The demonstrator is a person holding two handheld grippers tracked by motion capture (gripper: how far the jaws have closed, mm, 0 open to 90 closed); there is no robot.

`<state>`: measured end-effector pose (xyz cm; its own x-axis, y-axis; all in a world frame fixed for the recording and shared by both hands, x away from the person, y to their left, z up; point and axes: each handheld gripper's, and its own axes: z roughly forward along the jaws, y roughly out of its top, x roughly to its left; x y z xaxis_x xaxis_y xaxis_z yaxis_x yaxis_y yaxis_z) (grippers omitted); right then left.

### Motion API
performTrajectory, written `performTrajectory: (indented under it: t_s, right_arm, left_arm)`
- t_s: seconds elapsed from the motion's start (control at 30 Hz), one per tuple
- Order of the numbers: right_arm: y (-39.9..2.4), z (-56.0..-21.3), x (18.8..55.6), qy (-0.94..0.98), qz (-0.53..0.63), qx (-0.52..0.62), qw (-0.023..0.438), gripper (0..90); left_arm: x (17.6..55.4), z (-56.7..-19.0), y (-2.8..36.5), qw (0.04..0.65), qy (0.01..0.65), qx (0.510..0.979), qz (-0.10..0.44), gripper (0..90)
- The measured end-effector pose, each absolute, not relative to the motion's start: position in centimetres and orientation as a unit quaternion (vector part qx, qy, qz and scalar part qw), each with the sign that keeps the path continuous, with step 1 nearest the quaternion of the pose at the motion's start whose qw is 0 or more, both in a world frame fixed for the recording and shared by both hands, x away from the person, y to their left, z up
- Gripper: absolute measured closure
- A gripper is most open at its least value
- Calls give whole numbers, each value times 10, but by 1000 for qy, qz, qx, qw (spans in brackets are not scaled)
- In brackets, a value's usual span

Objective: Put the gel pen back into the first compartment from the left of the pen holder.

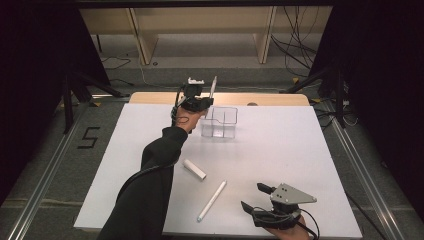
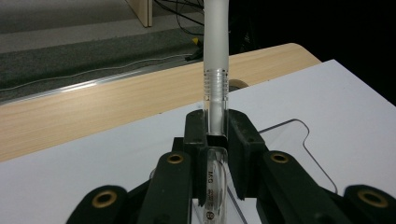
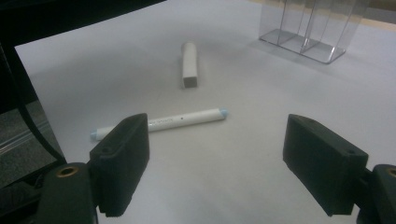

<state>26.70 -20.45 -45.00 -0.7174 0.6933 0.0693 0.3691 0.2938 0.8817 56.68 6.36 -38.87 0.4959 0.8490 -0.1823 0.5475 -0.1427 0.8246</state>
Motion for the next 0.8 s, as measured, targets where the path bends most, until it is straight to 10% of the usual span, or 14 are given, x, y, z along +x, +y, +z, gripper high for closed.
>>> performTrajectory:
  t_s: [0.8]
  right_arm:
    - [-202,-451,266,794,486,328,163,242]
  left_arm:
    - [565,-404,63,441,474,743,171,780]
